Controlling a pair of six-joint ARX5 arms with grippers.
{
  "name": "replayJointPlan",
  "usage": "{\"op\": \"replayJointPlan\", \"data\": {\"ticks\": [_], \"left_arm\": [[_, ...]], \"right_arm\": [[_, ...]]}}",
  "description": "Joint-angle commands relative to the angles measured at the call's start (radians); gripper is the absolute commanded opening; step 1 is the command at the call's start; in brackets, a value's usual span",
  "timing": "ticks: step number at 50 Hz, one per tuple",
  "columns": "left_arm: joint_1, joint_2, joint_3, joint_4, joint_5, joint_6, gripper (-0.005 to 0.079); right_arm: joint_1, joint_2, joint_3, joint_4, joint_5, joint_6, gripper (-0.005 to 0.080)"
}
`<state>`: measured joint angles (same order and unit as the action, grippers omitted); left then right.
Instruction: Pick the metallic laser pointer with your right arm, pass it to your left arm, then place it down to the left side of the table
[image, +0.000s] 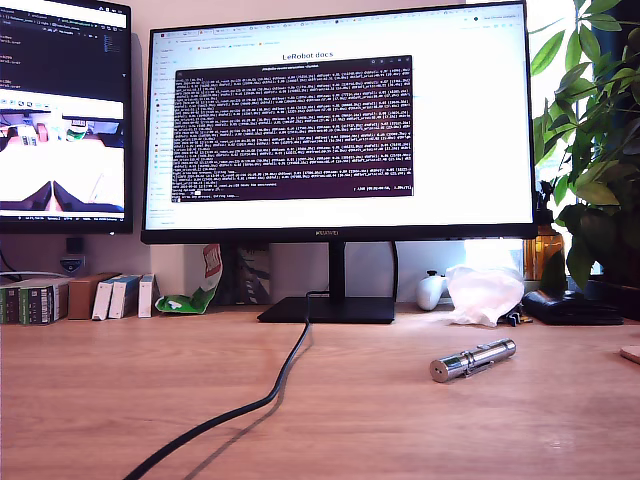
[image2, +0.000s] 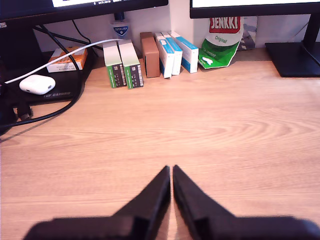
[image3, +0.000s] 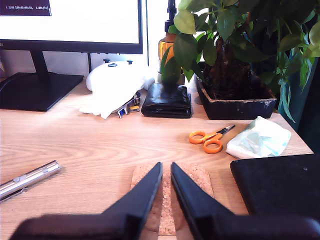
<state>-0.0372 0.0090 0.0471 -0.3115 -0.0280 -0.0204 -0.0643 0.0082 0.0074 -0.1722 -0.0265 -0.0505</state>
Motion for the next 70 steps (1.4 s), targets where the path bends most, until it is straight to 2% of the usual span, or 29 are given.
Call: {"op": "replayJointPlan", "data": {"ticks": [1,13,16,21,25,28,33,39,46,54,58,65,66,67,68,70], "left_arm": [[-0.003,0.004,-0.03,-0.004,0.001,-0.005,-0.0012],[-0.003,0.004,-0.03,-0.003,0.005,-0.007,-0.0012],[-0.003,0.004,-0.03,-0.002,0.024,-0.034,-0.0012],[-0.003,0.004,-0.03,0.018,0.052,-0.121,-0.0012],[-0.003,0.004,-0.03,0.065,0.099,-0.183,-0.0012],[-0.003,0.004,-0.03,0.137,0.157,-0.22,-0.0013],[-0.003,0.004,-0.027,0.267,0.249,-0.224,-0.0017],[-0.003,0.005,0.003,0.38,0.341,-0.224,-0.0019],[-0.003,0.031,0.074,0.394,0.404,-0.198,-0.002],[-0.003,0.144,0.169,0.377,0.542,-0.035,-0.002],[-0.003,0.24,0.229,0.34,0.606,0.05,-0.002],[-0.003,0.404,0.335,0.212,0.648,0.308,-0.002],[-0.003,0.421,0.347,0.193,0.648,0.308,-0.002],[-0.003,0.443,0.362,0.171,0.647,0.397,-0.002],[-0.003,0.463,0.376,0.151,0.647,0.404,-0.002],[-0.003,0.496,0.401,0.109,0.644,0.514,-0.002]], "right_arm": [[-0.003,-0.006,-0.003,0.011,0.002,0.004,0.0053],[-0.003,-0.006,-0.003,0.013,0.0,0.006,0.0053],[-0.001,-0.006,-0.003,0.021,-0.001,0.045,0.0052],[-0.001,-0.006,-0.003,0.053,-0.044,0.201,0.0052],[-0.001,-0.006,0.001,0.098,-0.12,0.294,0.0044],[-0.001,-0.006,0.002,0.166,-0.177,0.327,-0.0006],[-0.001,-0.006,0.025,0.237,-0.243,0.364,-0.0013],[-0.001,0.0,0.096,0.225,-0.275,0.366,-0.0013],[-0.002,0.06,0.219,0.151,-0.313,0.354,-0.0013],[-0.001,0.241,0.381,0.036,-0.436,0.169,-0.0013],[-0.001,0.385,0.475,-0.031,-0.492,0.05,-0.0013],[-0.002,0.629,0.636,-0.128,-0.575,-0.149,-0.0013],[-0.001,0.663,0.663,-0.142,-0.579,-0.187,-0.0013],[-0.001,0.694,0.685,-0.155,-0.584,-0.214,-0.0013],[-0.001,0.733,0.709,-0.172,-0.589,-0.251,-0.0013],[-0.001,0.798,0.764,-0.206,-0.596,-0.32,-0.0013]]}}
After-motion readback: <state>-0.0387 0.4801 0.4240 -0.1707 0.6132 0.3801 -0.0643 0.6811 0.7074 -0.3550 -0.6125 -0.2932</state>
